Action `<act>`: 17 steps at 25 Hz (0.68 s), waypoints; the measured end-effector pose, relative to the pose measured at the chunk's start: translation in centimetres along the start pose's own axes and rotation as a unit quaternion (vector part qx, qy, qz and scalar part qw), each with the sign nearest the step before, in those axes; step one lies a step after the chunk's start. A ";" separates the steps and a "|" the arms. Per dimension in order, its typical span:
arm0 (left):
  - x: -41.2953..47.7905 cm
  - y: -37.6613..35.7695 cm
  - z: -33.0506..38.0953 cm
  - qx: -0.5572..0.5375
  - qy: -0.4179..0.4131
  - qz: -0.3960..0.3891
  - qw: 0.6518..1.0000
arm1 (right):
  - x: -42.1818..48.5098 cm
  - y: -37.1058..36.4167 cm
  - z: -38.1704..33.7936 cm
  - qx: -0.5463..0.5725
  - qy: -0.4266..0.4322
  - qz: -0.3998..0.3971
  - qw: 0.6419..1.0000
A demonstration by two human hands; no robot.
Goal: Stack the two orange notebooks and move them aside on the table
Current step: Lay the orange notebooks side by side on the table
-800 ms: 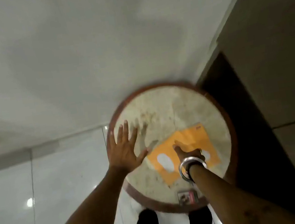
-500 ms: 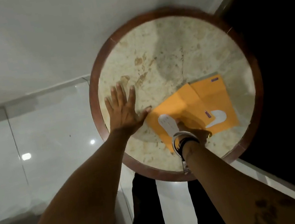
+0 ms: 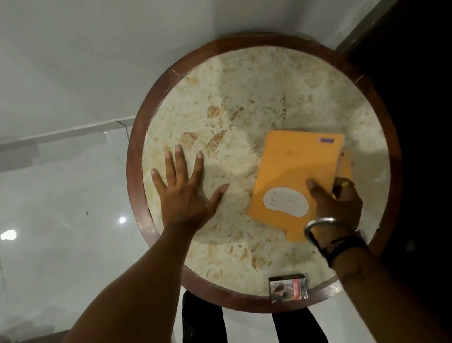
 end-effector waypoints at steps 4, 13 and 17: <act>0.0 -0.4 -0.4 0.004 0.007 0.011 1.000 | 5.4 -1.7 -6.0 0.042 0.089 -0.194 0.976; 0.0 -0.7 -0.5 0.009 0.002 0.023 1.000 | 10.4 -9.4 -6.2 -0.091 0.074 -0.172 0.978; -0.1 -0.6 -0.6 0.006 -0.003 0.035 0.999 | 9.9 -9.7 -5.7 -0.218 0.135 -0.118 0.959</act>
Point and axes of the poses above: each hand's wrist, its own x-axis towards the middle knuckle, its own y-axis out of the back of the hand, z = x × y, the point moved 2 cm from there along x, towards the middle knuckle, and after that the axes turned 8 degrees about -z, right-handed, at the moved point
